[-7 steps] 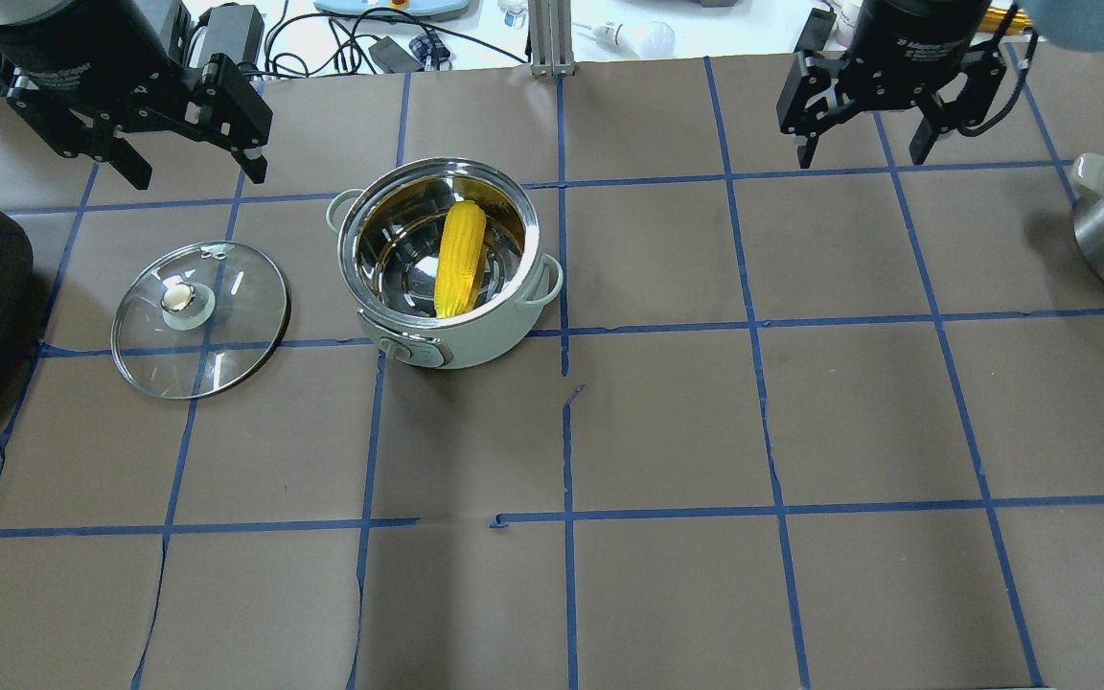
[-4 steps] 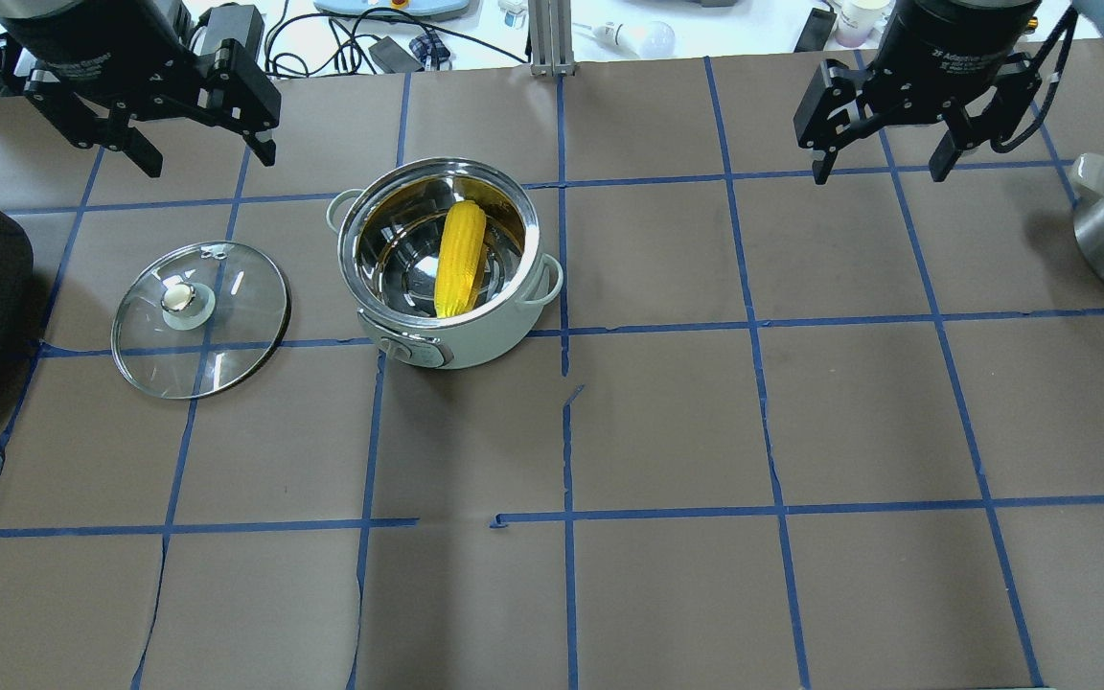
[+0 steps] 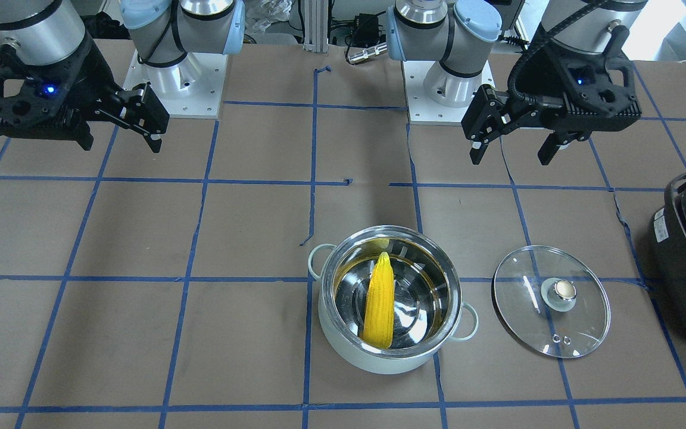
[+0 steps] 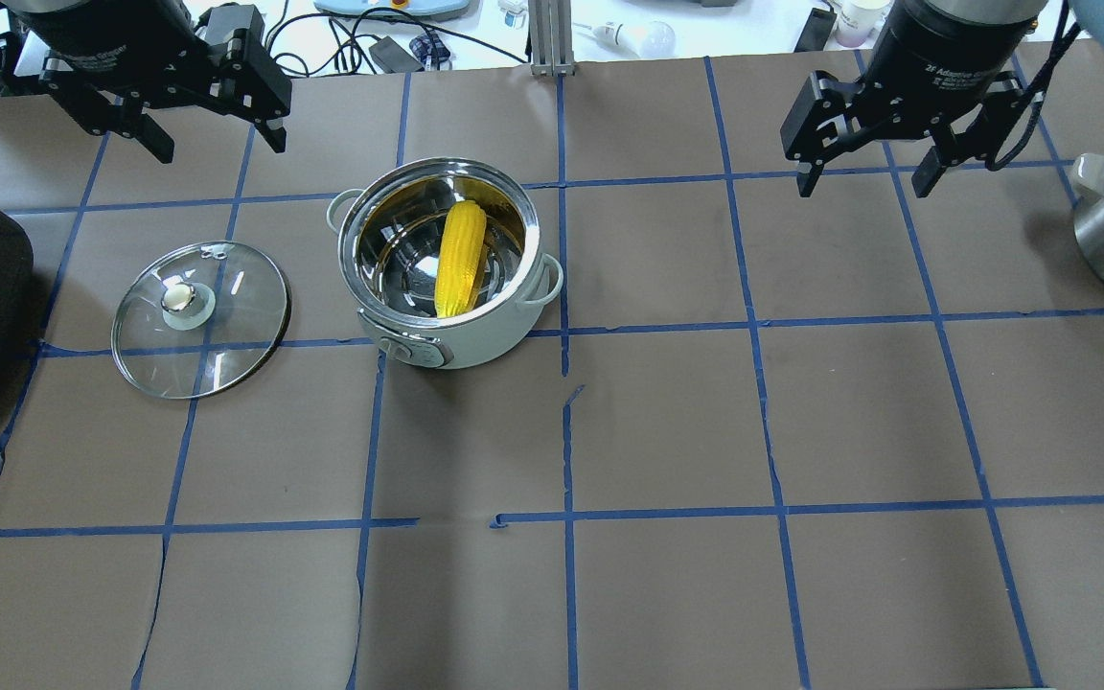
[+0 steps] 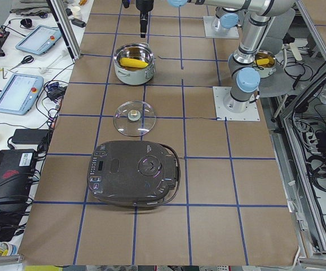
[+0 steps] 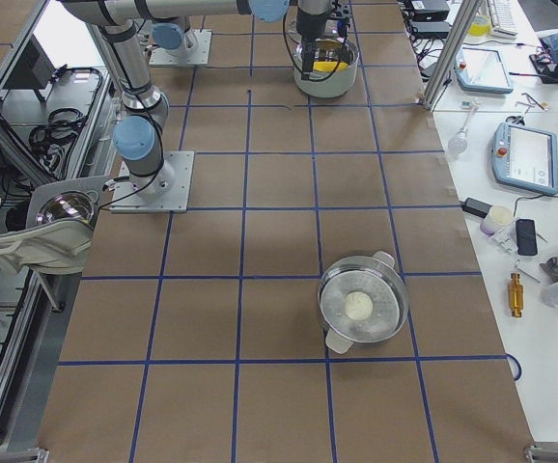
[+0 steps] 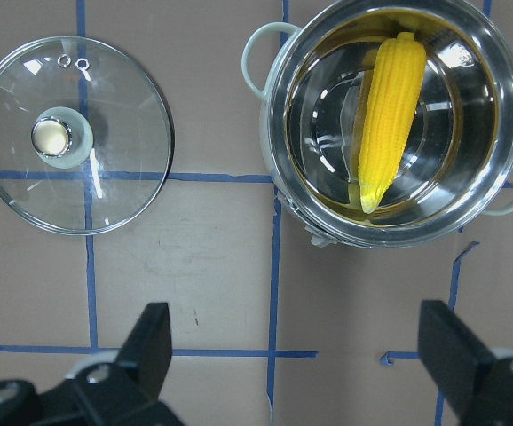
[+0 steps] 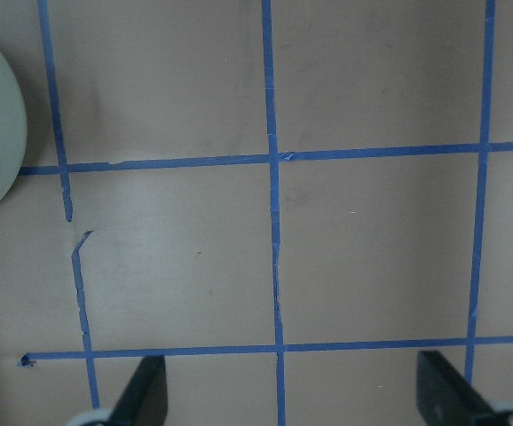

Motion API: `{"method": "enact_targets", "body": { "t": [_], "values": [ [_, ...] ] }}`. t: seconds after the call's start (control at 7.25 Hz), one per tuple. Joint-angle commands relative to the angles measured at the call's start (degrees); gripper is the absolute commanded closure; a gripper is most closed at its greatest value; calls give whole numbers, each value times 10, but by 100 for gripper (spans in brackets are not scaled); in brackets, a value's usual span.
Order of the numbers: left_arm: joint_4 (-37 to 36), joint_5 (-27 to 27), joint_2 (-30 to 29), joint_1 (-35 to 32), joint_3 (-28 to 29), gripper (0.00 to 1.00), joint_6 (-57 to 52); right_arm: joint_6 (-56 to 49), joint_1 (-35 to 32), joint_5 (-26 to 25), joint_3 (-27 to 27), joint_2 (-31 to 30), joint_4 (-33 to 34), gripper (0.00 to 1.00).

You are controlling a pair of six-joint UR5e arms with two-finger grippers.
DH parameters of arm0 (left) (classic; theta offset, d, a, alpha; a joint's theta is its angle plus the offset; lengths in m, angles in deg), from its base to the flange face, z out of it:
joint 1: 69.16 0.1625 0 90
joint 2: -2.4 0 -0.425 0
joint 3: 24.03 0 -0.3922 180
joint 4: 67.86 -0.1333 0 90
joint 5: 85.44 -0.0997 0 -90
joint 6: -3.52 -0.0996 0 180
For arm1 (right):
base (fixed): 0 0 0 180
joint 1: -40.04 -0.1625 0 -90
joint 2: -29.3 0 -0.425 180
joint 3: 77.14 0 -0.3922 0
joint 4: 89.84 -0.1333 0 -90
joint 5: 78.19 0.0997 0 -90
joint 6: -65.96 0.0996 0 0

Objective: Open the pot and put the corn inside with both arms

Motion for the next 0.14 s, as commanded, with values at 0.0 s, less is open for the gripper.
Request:
{"method": "enact_targets", "body": {
  "t": [0.0],
  "values": [
    [-8,0,0,-1,-7,0,0,3,0,-5,0,0,-1,0]
  ]
}}
